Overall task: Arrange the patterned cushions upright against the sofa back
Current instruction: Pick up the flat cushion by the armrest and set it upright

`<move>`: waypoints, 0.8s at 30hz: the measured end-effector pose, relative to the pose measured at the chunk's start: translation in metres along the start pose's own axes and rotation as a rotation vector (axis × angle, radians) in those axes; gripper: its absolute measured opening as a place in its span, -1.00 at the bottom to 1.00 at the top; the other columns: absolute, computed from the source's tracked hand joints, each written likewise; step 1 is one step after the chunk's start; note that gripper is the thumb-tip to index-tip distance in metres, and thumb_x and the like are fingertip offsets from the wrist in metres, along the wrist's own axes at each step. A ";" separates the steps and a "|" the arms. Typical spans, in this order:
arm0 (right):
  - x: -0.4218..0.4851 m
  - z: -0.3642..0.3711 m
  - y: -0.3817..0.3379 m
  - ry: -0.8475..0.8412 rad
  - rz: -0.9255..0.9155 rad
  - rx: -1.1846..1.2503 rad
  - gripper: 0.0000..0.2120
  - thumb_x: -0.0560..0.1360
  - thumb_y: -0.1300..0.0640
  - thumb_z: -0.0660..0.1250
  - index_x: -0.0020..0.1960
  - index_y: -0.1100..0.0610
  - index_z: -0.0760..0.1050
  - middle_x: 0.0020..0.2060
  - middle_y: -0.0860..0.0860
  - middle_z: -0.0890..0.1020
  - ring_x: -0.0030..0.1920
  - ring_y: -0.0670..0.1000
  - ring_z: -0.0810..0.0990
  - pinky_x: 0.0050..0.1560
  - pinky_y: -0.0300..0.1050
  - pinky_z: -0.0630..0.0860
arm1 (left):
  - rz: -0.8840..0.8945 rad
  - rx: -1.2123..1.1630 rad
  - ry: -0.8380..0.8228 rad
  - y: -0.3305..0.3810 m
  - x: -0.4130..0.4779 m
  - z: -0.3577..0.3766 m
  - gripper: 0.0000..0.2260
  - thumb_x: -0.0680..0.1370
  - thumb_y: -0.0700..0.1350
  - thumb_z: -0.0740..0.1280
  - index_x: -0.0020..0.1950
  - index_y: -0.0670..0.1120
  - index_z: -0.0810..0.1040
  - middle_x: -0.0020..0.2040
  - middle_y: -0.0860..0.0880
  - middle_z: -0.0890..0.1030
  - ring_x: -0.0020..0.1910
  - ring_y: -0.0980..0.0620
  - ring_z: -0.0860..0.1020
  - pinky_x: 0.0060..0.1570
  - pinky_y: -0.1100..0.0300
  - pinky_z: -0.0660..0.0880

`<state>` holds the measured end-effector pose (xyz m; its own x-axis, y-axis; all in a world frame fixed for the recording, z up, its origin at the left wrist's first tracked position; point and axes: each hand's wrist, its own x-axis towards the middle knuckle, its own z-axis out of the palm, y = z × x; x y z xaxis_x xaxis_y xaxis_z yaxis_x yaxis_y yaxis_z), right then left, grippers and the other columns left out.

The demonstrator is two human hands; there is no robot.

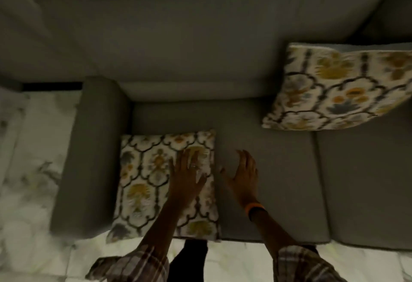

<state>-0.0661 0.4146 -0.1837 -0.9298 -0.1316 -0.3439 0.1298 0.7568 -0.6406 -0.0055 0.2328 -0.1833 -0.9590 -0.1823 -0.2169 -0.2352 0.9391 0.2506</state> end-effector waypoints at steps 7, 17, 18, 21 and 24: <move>-0.018 0.103 -0.069 -0.154 0.348 0.516 0.07 0.40 -0.31 0.53 0.68 0.03 0.06 0.66 0.06 0.19 0.64 0.16 0.19 0.62 0.23 0.15 | -0.729 -0.480 -0.093 -0.155 -0.020 -0.013 0.14 0.27 0.49 0.37 0.60 0.03 -0.15 0.62 -0.17 -0.01 0.57 -0.29 0.05 0.46 -0.39 0.13; 0.015 0.096 -0.114 0.030 0.147 0.669 -0.38 0.47 0.10 0.60 0.46 -0.02 0.45 0.34 0.03 0.63 0.31 0.04 0.62 0.39 0.27 0.53 | -0.832 -1.068 0.006 -0.220 0.037 -0.027 0.34 -0.14 0.44 0.59 0.54 0.13 0.09 0.48 -0.08 0.39 0.42 -0.15 0.40 0.37 -0.25 0.40; 0.027 0.089 -0.123 0.029 0.124 0.690 -0.35 0.48 0.16 0.59 0.50 0.04 0.41 0.35 0.07 0.62 0.33 0.07 0.63 0.39 0.26 0.54 | -0.771 -1.070 0.069 -0.219 0.050 -0.038 0.29 -0.10 0.42 0.61 0.52 0.15 0.12 0.47 -0.06 0.41 0.42 -0.13 0.41 0.36 -0.23 0.43; 0.068 0.071 -0.143 0.069 0.059 0.708 -0.08 0.41 -0.02 0.64 0.61 -0.08 0.21 0.49 0.08 0.50 0.46 0.12 0.52 0.44 0.23 0.49 | -0.579 -1.075 0.238 -0.223 0.094 -0.071 0.23 0.00 0.35 0.65 0.54 0.07 0.15 0.49 -0.02 0.41 0.45 -0.03 0.40 0.37 -0.15 0.45; 0.098 0.062 -0.157 0.108 0.044 0.694 0.12 0.32 -0.17 0.68 0.65 -0.25 0.02 0.61 0.02 0.33 0.58 0.11 0.37 0.53 0.29 0.37 | -0.424 -1.034 0.292 -0.227 0.131 -0.096 0.24 0.06 0.35 0.64 0.57 -0.05 0.14 0.52 -0.02 0.36 0.49 0.08 0.33 0.44 0.13 0.38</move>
<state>-0.1565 0.2435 -0.1596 -0.9430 -0.0185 -0.3324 0.3245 0.1718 -0.9301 -0.0925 -0.0324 -0.1777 -0.7401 -0.6133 -0.2758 -0.4349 0.1238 0.8919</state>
